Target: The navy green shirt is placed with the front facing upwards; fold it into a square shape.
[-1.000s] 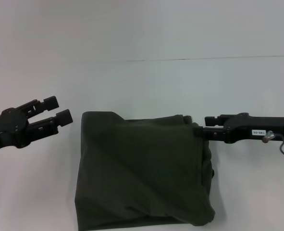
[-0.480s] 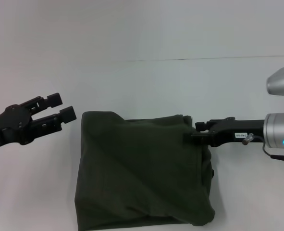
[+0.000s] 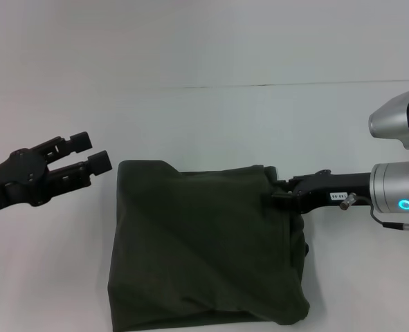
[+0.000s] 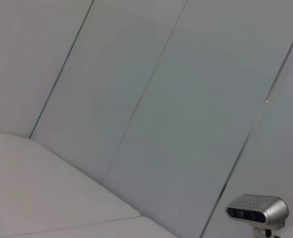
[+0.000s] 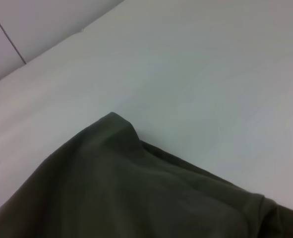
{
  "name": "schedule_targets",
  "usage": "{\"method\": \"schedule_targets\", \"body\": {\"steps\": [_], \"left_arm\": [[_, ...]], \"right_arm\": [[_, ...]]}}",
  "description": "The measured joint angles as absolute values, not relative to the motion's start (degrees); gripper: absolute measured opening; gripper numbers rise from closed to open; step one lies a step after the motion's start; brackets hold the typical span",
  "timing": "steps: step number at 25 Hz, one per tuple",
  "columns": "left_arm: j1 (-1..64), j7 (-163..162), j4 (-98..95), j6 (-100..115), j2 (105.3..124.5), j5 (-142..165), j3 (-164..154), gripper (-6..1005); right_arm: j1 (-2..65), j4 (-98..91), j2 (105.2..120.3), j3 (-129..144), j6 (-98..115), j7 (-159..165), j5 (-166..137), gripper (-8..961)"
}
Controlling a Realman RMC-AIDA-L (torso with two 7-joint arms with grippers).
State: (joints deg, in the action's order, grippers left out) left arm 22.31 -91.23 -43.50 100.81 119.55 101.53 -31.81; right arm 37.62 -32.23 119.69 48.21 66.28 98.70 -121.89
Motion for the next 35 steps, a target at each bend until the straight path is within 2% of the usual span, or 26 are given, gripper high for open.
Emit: {"method": "schedule_targets", "body": {"steps": [8, 13, 35], "left_arm": [[22.35, -91.23, -43.00, 100.81, 119.62, 101.18, -31.74, 877], [22.33, -91.02, -42.89, 100.81, 119.61, 100.88, -31.72, 877], [22.41, -90.69, -42.81, 100.45, 119.92, 100.81, -31.73, 878]], "right_arm": [[37.92, -32.49, 119.69, 48.76, 66.37, 98.72, -121.82, 305], [38.01, -32.56, 119.70, 48.78, 66.30, 98.72, -121.75, 77], [38.11, -37.09, 119.55, 48.25, 62.36, 101.71, -117.91, 59]]}}
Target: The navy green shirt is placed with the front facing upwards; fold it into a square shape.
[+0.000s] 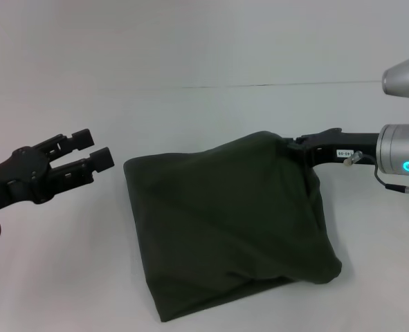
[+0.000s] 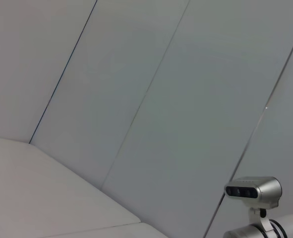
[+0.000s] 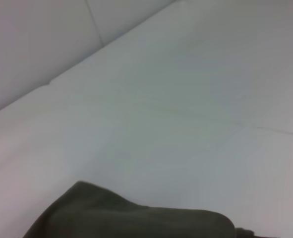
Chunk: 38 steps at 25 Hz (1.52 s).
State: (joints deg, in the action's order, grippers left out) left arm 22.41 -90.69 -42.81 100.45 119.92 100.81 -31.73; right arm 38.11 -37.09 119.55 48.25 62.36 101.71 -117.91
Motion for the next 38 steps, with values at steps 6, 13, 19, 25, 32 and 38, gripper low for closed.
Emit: {"method": "schedule_targets", "body": {"steps": [6, 13, 19, 25, 32, 38], "left_arm": [[22.41, -90.69, -42.81, 100.16, 119.99, 100.81, -31.73, 877], [22.57, -90.70, -42.80, 100.01, 120.05, 100.80, -31.73, 877], [22.59, -90.90, -42.81, 100.05, 120.05, 100.81, -31.80, 878], [22.65, -91.10, -42.29, 100.64, 120.05, 100.81, -32.16, 878], [23.08, -90.08, -41.40, 100.83, 119.72, 101.58, -36.15, 877], [23.64, -83.14, -41.29, 98.82, 120.25, 102.28, -45.92, 878]], "right_arm": [[37.62, -36.72, 119.41, 48.60, 58.71, 101.88, -117.45, 59], [38.07, -34.89, 119.66, 49.07, 55.43, 101.97, -117.50, 61], [37.90, -34.58, 119.69, 48.96, 54.36, 101.97, -117.29, 99], [35.81, -35.40, 119.59, 44.65, 57.68, 99.54, -112.54, 253], [31.53, -35.75, 119.34, 43.04, 66.42, 89.06, -103.18, 590], [29.12, -33.47, 119.74, 43.02, 71.22, 81.86, -100.61, 850]]}}
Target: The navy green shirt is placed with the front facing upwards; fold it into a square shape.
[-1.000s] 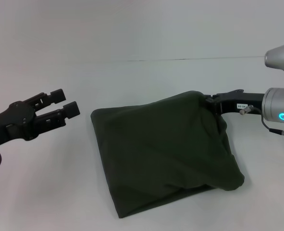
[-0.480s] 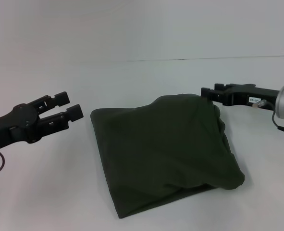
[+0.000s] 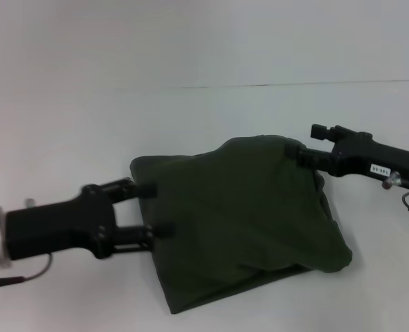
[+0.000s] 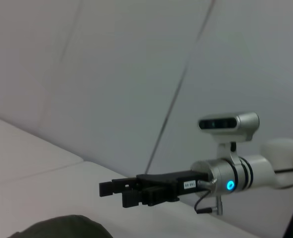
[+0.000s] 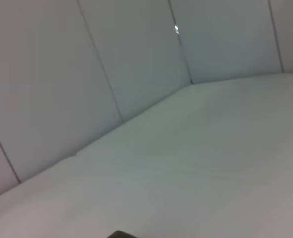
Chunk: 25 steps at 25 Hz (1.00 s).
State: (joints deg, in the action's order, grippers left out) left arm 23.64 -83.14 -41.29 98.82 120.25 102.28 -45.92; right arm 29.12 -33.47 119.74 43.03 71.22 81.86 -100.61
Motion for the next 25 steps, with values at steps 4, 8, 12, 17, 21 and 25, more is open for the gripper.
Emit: {"method": "schedule_targets", "body": {"steps": [4, 8, 12, 17, 21, 25], "left_arm": [[23.56, -76.76, -41.22, 94.10, 122.73, 102.31, -50.06, 878], [23.66, -74.45, -39.91, 87.26, 124.28, 101.92, -52.90, 877], [25.57, -69.69, -34.13, 83.67, 124.48, 99.55, -54.87, 877], [27.60, -64.11, -29.40, 81.59, 124.57, 99.01, -55.38, 878], [28.00, -56.89, -26.40, 80.33, 124.69, 97.03, -55.40, 877], [29.37, -52.36, -22.87, 77.39, 124.71, 96.31, -56.64, 877]], "right_arm": [[26.02, -33.44, 119.76, 42.99, 74.52, 79.03, -98.13, 882], [23.08, -33.91, 119.65, 42.29, 76.93, 77.69, -95.89, 914], [20.98, -33.92, 119.63, 39.50, 79.01, 76.03, -95.44, 937], [19.32, -33.76, 119.58, 37.80, 79.70, 74.86, -95.44, 931], [19.06, -33.45, 119.60, 37.24, 79.77, 74.26, -95.61, 931], [19.00, -33.41, 119.60, 37.14, 79.80, 74.25, -95.68, 931]]}}
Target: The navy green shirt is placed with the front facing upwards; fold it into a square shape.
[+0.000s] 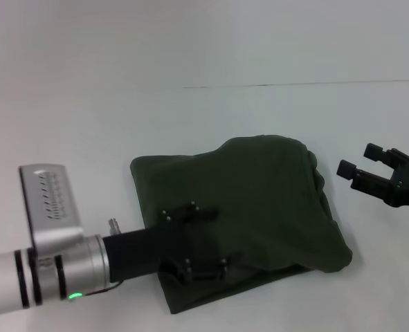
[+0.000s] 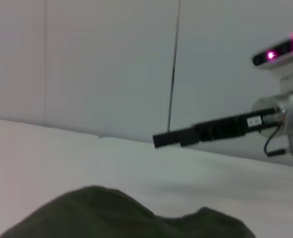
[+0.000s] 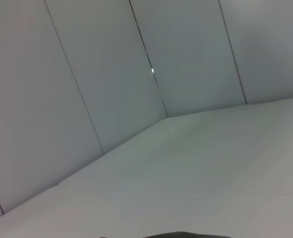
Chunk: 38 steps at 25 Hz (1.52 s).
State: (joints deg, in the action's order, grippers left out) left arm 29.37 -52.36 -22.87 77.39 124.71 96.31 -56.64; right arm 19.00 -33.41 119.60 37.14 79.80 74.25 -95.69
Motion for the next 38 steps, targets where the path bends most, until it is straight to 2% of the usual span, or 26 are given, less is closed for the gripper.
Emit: {"method": "schedule_targets", "body": {"steps": [8, 27, 30, 38], "left_arm": [[29.33, -52.25, -22.13, 70.20, 124.56, 96.67, -62.24, 877], [25.59, -65.32, -31.00, 74.71, 123.98, 100.58, -56.41, 877], [25.96, -76.25, -33.97, 76.87, 123.26, 100.71, -53.31, 878], [29.33, -109.02, -39.11, 78.68, 119.21, 111.96, -50.55, 878]], "right_arm": [[18.90, -33.40, 119.60, 36.99, 79.81, 74.26, -95.54, 932], [19.65, -33.39, 119.52, 37.00, 79.12, 74.27, -95.53, 931], [19.74, -33.44, 119.51, 37.00, 79.08, 74.27, -95.55, 931], [19.71, -33.68, 119.46, 37.00, 78.99, 74.58, -95.66, 932]]}}
